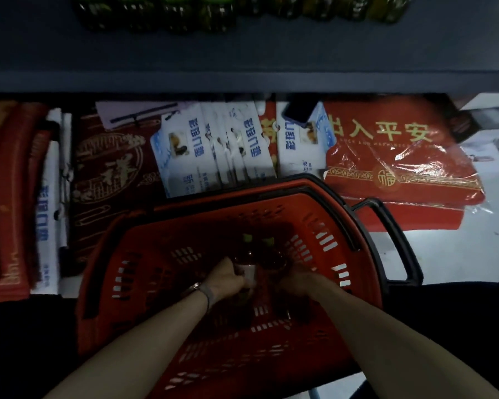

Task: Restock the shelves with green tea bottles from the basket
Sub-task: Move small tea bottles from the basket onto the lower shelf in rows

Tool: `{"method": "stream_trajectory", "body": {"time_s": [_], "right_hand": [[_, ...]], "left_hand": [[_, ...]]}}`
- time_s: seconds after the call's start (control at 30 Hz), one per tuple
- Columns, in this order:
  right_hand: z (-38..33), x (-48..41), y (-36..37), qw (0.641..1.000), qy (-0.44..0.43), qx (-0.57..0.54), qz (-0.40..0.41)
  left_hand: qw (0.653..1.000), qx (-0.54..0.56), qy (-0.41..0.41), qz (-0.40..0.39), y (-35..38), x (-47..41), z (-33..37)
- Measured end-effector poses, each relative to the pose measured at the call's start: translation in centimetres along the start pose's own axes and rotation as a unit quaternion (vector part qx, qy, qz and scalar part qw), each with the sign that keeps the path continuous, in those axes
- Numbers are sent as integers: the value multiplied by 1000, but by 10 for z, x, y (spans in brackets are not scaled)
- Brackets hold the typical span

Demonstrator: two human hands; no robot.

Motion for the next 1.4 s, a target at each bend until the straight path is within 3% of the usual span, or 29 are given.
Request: {"method": "stream_trajectory", "body": {"time_s": [0.13, 0.37, 0.53, 0.7, 0.97, 1.27, 1.4], "right_hand": [[-34, 31, -24, 996, -84, 35, -3], [-81, 75, -90, 983, -175, -49, 40], [-117, 121, -139, 975, -207, -71, 41], [-144, 149, -181, 965, -215, -140, 59], [-190, 196, -258, 910, -313, -194, 191], [-215, 208, -339, 851, -342, -286, 279], [-231, 204, -368, 828, -358, -274, 332]], "left_hand": [[999, 12, 22, 29, -29, 19, 22], [991, 35, 102, 81, -92, 62, 83], [970, 88, 201, 108, -129, 100, 144], [950, 113, 240, 164, -165, 134, 198], [924, 123, 275, 235, -215, 160, 270], [897, 121, 343, 252, -260, 175, 361], [882, 154, 361, 262, -273, 167, 388]]}}
Point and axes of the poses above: each hand's wrist, its own x-axis away from the middle knuckle, its own y-axis out of the palm, z = x × y, the point moved 9 cm from there along -x, towards the middle knuckle, and after that the axes turned 9 degrees about z, right-handed, at the moved point
